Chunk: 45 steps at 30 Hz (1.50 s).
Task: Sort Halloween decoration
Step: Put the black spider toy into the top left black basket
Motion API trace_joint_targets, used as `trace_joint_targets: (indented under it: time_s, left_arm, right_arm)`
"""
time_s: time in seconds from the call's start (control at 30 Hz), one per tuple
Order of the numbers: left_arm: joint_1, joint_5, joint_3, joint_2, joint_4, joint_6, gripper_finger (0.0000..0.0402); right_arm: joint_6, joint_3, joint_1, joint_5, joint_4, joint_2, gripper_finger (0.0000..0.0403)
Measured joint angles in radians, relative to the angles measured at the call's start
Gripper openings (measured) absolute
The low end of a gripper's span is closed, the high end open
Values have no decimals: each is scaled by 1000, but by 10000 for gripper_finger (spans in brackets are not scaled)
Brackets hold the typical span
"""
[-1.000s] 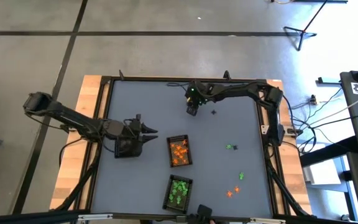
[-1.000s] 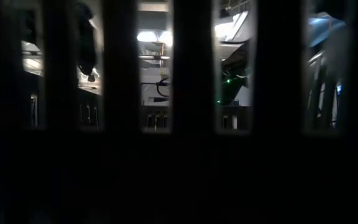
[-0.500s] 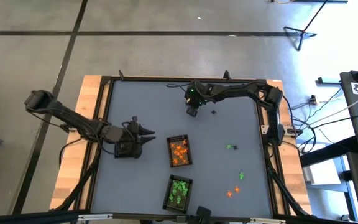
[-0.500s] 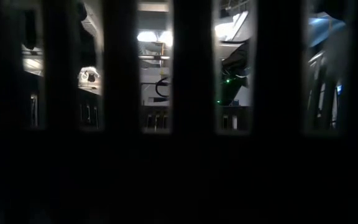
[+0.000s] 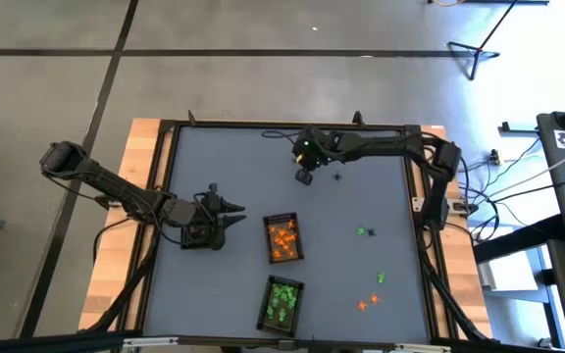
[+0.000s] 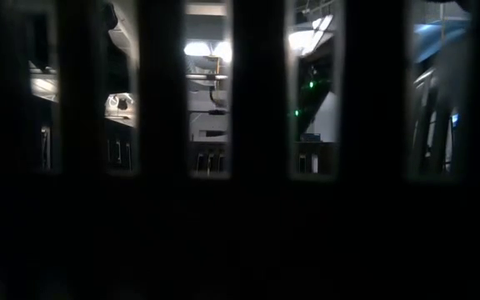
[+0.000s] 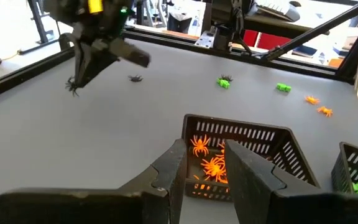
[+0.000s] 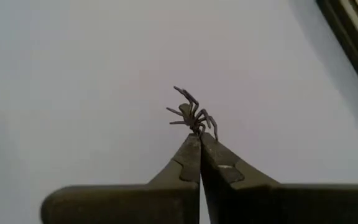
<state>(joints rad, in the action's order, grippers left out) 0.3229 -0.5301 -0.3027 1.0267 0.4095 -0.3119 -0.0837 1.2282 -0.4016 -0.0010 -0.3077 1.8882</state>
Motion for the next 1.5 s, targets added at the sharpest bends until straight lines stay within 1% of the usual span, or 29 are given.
trace_joint_targets:
  time_s: [0.13,0.23,0.37,0.57,0.67,0.87,1.03,1.27,1.37,1.5]
  left_arm:
    - [0,-4,0,0,4,0,102]
    - [-2,-25,0,0,11,7,102]
    - [-21,-53,0,0,37,8,102]
    - [-41,-32,0,0,51,7,102]
    - [-51,-32,0,0,58,7,102]
    - [-90,-17,0,0,81,7,105]
    - [-110,19,0,0,80,-1,131]
    - [-109,23,0,10,80,-17,164]
    - [-109,19,0,32,79,-27,167]
    - [-111,22,0,62,133,-27,168]
  right_arm:
    - [1,0,65,15,5,-55,2]
    - [1,0,117,36,35,-85,1]
    - [0,2,182,35,76,-96,1]
    - [-3,31,254,35,82,-98,1]
    - [-8,36,279,35,113,-98,0]
    - [-19,36,293,31,153,-94,0]
    - [-19,36,290,26,164,-87,0]
    - [2,36,290,24,180,-86,0]
    - [12,36,290,24,184,-86,0]
    - [27,36,290,24,189,-86,0]
